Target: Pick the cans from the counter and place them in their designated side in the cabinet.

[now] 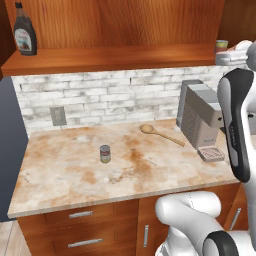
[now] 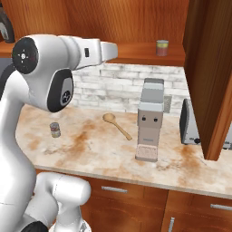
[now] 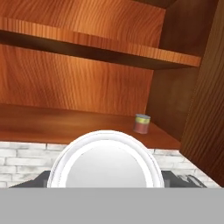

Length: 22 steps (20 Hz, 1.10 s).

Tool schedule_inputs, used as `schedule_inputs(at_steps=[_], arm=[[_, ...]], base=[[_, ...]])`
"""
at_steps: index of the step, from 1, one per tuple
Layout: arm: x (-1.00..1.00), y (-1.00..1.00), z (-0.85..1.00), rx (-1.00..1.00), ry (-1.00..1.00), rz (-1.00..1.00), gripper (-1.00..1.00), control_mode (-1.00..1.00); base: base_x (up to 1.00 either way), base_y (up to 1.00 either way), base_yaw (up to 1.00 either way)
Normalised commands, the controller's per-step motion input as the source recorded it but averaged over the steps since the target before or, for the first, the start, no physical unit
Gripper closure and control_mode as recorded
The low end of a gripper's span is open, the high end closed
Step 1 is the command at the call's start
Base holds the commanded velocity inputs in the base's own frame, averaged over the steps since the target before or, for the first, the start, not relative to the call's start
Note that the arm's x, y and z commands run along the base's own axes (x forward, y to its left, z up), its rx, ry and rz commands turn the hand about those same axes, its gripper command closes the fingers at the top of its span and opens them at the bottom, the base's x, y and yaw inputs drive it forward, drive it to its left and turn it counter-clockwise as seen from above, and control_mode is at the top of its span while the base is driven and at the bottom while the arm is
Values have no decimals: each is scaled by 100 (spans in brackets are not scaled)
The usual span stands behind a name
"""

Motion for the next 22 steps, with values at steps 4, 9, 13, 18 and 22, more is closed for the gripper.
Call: schedule_inputs(at_steps=[4, 9, 13, 18, 22], arm=[[7, -2, 0, 0, 0, -1, 100, -100], [6, -2, 0, 0, 0, -1, 100, -100], [9, -3, 0, 0, 0, 0, 100, -100], [14, -5, 0, 0, 0, 0, 100, -100], [17, -6, 0, 0, 0, 0, 100, -100]], base=[[0, 0, 0], [0, 0, 0], [0, 0, 0], [0, 0, 0], [0, 0, 0]])
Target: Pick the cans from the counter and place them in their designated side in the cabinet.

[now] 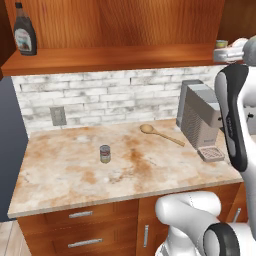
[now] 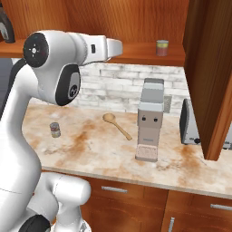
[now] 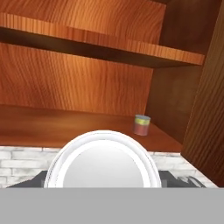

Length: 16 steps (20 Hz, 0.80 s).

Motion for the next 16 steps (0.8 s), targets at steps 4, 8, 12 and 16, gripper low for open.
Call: schedule_inputs(at_steps=[4, 8, 12, 16], arm=[[17, -4, 0, 0, 0, 0, 100, -100], [17, -3, 0, 0, 0, 0, 100, -100], [16, -5, 0, 0, 4, 0, 100, -100], [16, -6, 0, 2, 7, 0, 100, -100]], base=[[0, 0, 0], [0, 0, 0], [0, 0, 0], [0, 0, 0]])
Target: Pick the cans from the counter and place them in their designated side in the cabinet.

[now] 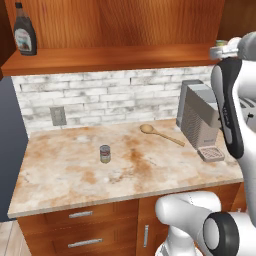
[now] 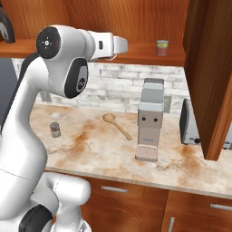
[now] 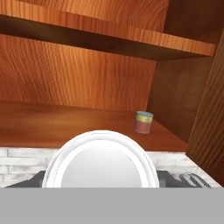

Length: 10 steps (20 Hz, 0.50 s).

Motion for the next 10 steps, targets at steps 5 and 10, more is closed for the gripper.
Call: schedule_inputs(at_steps=[5, 10], arm=[[17, -3, 0, 1, 6, 0, 100, -100], [21, -4, -6, 0, 1, 0, 100, -100]], base=[[0, 0, 0], [0, 0, 0]])
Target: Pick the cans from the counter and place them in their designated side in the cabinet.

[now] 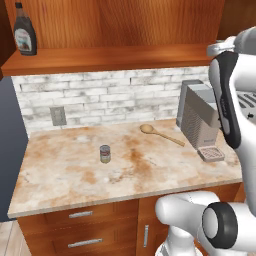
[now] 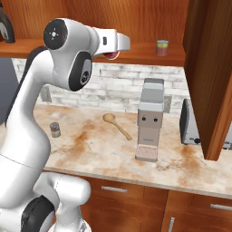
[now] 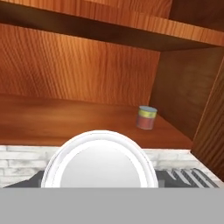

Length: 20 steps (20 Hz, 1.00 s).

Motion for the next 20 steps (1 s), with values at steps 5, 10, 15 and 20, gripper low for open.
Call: schedule_inputs(at_steps=[5, 10, 15, 20], arm=[[22, -9, -12, 0, 0, 0, 100, -100], [23, -11, -10, 0, 0, 0, 100, -100], [26, -11, -3, 0, 0, 0, 100, -100], [25, -10, 0, 0, 0, 0, 100, -100]], base=[[0, 0, 0], [0, 0, 0], [0, 0, 0], [0, 0, 0]])
